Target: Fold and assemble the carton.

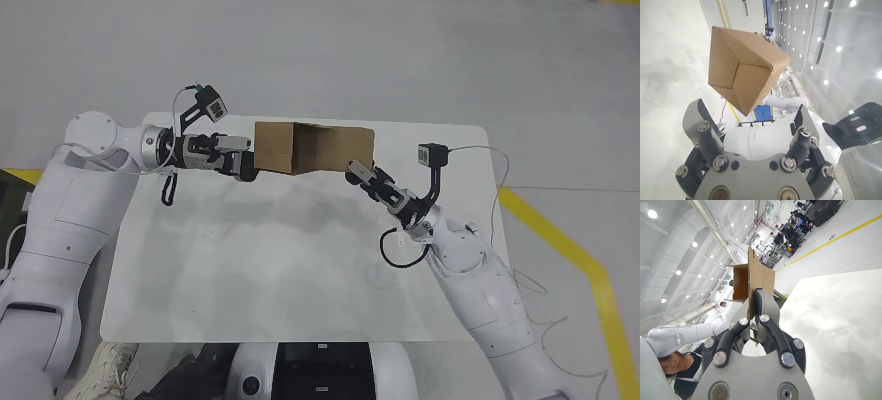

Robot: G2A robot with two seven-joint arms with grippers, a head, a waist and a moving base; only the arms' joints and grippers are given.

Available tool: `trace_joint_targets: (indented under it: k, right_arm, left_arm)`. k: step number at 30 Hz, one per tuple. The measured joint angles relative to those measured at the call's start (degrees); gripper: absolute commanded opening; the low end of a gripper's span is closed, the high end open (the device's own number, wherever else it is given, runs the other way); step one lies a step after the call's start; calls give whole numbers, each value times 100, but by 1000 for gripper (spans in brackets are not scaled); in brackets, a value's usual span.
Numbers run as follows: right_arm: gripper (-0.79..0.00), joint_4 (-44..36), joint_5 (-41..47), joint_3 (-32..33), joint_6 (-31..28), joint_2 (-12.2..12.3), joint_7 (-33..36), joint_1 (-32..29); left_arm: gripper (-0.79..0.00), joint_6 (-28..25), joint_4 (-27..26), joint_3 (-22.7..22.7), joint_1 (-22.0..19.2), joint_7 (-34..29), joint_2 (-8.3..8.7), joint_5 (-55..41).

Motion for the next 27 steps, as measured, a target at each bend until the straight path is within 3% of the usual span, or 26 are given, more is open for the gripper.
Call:
trace_joint_targets:
  k: [6, 9, 16, 27]
  right_arm:
    - [-785, 0, 0, 0, 0, 0, 0, 0]
    - [-785, 0, 0, 0, 0, 0, 0, 0]
    - [-785, 0, 0, 0, 0, 0, 0, 0]
    - [-785, 0, 0, 0, 0, 0, 0, 0]
  left_arm:
    - [0, -82, -111, -46, 47, 188, 9, 154]
    - [0, -376, -308, -162, 157, 428, 35, 411]
    - [0, -1686, -401, -479, 320, 458, 96, 902]
    - [0, -2204, -819, -668, 618, 1006, 268, 1057]
